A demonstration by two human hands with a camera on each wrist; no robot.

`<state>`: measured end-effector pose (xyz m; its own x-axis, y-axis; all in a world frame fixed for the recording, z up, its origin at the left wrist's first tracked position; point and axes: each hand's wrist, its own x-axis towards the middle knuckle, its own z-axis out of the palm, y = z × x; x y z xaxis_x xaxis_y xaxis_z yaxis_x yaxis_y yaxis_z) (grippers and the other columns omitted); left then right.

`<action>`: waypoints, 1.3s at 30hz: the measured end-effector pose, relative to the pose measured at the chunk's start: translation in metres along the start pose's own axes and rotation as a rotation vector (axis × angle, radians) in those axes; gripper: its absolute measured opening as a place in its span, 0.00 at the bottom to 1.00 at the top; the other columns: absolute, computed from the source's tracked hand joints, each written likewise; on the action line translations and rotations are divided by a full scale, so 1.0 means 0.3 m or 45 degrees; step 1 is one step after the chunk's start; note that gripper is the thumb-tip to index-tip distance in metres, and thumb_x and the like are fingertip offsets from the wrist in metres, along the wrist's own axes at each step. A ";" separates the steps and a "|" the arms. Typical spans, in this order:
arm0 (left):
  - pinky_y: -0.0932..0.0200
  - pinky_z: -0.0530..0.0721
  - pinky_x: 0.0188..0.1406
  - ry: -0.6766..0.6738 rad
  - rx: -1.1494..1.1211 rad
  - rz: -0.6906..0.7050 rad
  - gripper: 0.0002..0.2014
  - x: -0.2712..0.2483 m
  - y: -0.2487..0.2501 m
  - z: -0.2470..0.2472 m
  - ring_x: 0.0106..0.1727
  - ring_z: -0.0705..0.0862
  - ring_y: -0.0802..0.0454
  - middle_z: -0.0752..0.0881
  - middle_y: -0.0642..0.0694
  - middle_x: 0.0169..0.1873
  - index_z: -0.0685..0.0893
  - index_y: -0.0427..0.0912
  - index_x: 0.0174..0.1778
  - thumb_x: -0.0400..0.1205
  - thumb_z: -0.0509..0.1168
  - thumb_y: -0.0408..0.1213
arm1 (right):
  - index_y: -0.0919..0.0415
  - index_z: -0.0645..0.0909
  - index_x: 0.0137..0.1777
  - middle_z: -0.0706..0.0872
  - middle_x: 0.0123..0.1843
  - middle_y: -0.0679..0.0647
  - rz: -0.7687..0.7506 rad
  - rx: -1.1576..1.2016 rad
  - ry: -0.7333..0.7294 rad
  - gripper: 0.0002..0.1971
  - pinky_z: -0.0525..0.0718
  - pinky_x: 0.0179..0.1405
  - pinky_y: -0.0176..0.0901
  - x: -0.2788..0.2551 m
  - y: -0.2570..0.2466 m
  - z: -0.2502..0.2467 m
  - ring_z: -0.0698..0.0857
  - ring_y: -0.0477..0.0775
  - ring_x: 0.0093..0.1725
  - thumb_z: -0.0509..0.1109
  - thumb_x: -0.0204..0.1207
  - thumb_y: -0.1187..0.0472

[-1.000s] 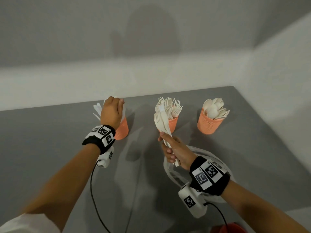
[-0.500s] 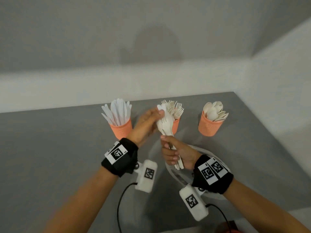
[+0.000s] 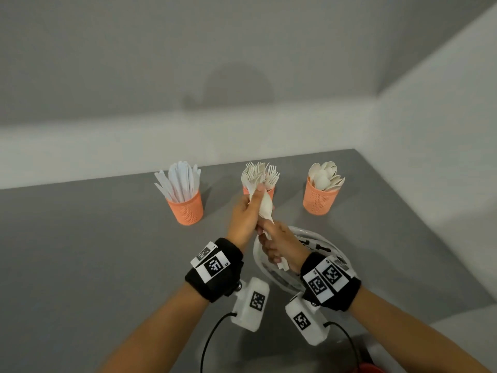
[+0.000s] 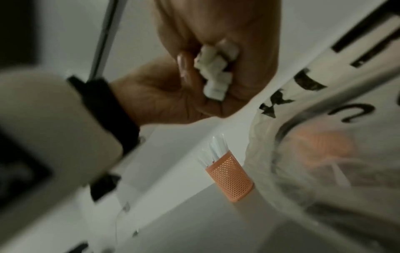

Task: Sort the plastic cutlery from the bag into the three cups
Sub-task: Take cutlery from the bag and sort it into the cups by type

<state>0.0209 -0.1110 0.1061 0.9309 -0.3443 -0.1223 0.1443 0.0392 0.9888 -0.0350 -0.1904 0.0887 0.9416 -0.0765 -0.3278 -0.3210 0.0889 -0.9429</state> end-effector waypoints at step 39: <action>0.51 0.77 0.58 0.708 1.268 0.926 0.17 0.282 0.210 -0.554 0.53 0.83 0.34 0.83 0.33 0.57 0.75 0.35 0.68 0.83 0.56 0.28 | 0.58 0.69 0.51 0.61 0.18 0.46 0.134 0.098 -0.216 0.09 0.56 0.11 0.29 0.025 -0.034 -0.056 0.57 0.41 0.14 0.57 0.81 0.52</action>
<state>0.1646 0.0182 0.1437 0.7376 -0.1054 0.6670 -0.5166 -0.7241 0.4569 -0.0263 -0.2084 0.0948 0.9091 0.1045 -0.4033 -0.4157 0.1635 -0.8947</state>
